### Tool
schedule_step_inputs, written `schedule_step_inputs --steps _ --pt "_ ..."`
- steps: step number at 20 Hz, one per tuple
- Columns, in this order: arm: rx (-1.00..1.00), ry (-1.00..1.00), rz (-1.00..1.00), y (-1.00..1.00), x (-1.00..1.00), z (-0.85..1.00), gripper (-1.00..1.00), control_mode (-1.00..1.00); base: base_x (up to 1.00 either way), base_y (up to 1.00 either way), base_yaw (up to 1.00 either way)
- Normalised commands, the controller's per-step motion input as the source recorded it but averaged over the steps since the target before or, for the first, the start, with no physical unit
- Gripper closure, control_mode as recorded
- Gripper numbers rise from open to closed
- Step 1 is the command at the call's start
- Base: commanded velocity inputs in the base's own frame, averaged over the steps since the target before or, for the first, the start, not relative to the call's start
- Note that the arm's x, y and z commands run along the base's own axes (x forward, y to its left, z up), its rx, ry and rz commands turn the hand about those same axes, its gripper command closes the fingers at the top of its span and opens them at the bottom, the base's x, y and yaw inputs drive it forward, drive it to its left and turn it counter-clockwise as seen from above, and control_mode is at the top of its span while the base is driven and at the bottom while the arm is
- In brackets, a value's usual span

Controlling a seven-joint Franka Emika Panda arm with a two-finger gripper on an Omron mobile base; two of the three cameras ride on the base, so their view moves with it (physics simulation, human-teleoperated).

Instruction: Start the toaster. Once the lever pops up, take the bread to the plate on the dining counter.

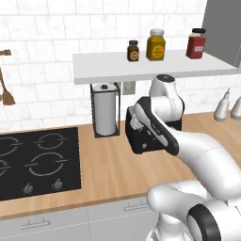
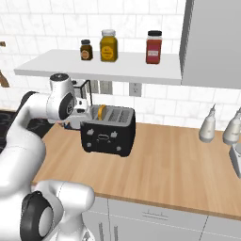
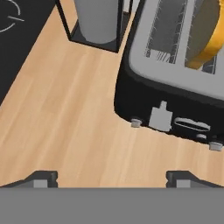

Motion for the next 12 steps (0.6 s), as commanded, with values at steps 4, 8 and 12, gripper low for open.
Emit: schedule_step_inputs --steps 4,8,12 --pt "0.0 -0.13 0.01 0.0 0.09 -0.61 -1.0 -1.0 0.0 0.0 0.0" --pt "0.0 -0.12 0.0 -0.04 0.34 -0.49 -1.0 -1.0 0.0 0.0 0.0" --pt "0.0 -0.02 0.0 -0.04 0.49 -0.32 -1.0 -1.0 0.0 0.0 0.0"
